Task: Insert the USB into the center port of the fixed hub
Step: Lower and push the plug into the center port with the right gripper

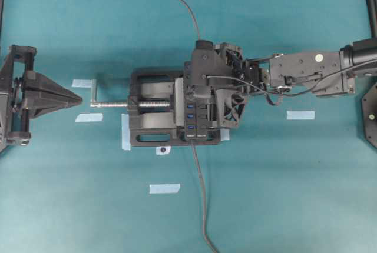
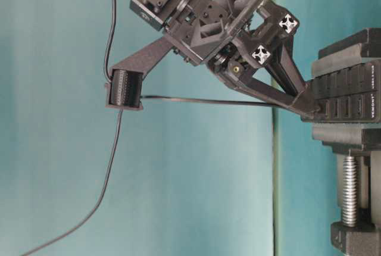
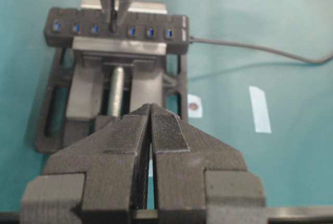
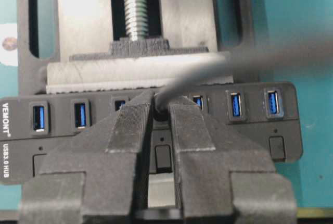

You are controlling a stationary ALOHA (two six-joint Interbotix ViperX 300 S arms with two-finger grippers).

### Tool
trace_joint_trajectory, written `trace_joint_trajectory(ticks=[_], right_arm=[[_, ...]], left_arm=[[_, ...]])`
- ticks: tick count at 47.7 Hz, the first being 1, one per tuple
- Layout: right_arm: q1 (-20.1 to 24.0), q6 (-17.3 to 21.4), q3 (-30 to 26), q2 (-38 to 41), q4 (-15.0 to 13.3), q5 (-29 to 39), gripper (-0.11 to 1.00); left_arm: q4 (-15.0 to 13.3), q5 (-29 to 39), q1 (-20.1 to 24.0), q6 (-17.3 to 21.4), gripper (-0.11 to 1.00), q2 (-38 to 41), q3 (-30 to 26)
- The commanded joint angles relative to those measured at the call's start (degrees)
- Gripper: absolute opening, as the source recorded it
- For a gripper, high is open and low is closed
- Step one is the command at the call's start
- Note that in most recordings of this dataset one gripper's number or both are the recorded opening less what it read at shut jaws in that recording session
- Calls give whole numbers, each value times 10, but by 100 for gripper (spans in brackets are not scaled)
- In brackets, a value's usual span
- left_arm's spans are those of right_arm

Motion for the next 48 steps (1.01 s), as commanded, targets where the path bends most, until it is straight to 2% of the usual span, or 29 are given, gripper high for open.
trace_joint_trajectory(ticks=[1, 19, 48], right_arm=[[1, 7, 3, -4, 1, 11, 8], [4, 4, -22, 16, 1, 7, 8], [4, 4, -25, 7, 1, 15, 8]], left_arm=[[1, -4, 0, 0, 0, 3, -7], [1, -4, 0, 0, 0, 1, -7], [1, -4, 0, -7, 0, 1, -6]])
